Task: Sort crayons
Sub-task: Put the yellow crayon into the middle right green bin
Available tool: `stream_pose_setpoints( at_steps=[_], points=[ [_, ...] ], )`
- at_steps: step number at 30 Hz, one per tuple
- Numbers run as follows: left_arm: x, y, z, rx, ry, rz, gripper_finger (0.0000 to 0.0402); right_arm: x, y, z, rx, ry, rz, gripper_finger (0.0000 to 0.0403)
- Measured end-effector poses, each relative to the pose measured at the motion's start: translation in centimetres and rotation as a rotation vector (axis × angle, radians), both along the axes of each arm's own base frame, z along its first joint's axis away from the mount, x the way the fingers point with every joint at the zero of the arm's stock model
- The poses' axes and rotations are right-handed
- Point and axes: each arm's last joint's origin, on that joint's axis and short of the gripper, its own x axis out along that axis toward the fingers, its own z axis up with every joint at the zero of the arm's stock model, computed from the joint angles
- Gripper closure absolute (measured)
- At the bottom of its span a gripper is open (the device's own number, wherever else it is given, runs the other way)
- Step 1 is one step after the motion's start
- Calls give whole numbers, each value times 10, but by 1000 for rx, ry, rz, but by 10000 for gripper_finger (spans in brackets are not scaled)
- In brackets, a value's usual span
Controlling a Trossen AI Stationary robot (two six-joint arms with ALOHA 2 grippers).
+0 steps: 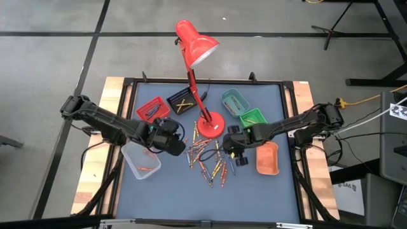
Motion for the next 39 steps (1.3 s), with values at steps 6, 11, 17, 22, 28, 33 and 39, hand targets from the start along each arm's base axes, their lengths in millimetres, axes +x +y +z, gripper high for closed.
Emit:
stream_pose_setpoints(
  at_steps=[6, 11, 17, 22, 28, 33, 39],
  points=[
    [2, 7, 0, -2, -9, 29, 308, -4, -4, 17, -140, 85, -16, 386],
    [3, 9, 0, -2, -9, 35, 308, -18, -13, 25, -283, 149, -81, 386],
    [3, 9, 0, -3, -11, 35, 308, -34, -32, 38, -369, 180, -269, 386],
    [6, 8, -5, -11, -8, 61, 308, -45, -53, 40, -427, 248, -470, 386],
    [22, 5, -28, 8, 49, 65, 308, -50, -69, 31, -388, 301, -564, 386],
    [33, 2, -50, -17, 102, 54, 308, -55, -76, 22, -374, 341, -585, 386],
    [41, 3, -70, -77, 171, 44, 308, -58, -78, 18, -361, 357, -594, 372]
  ],
)
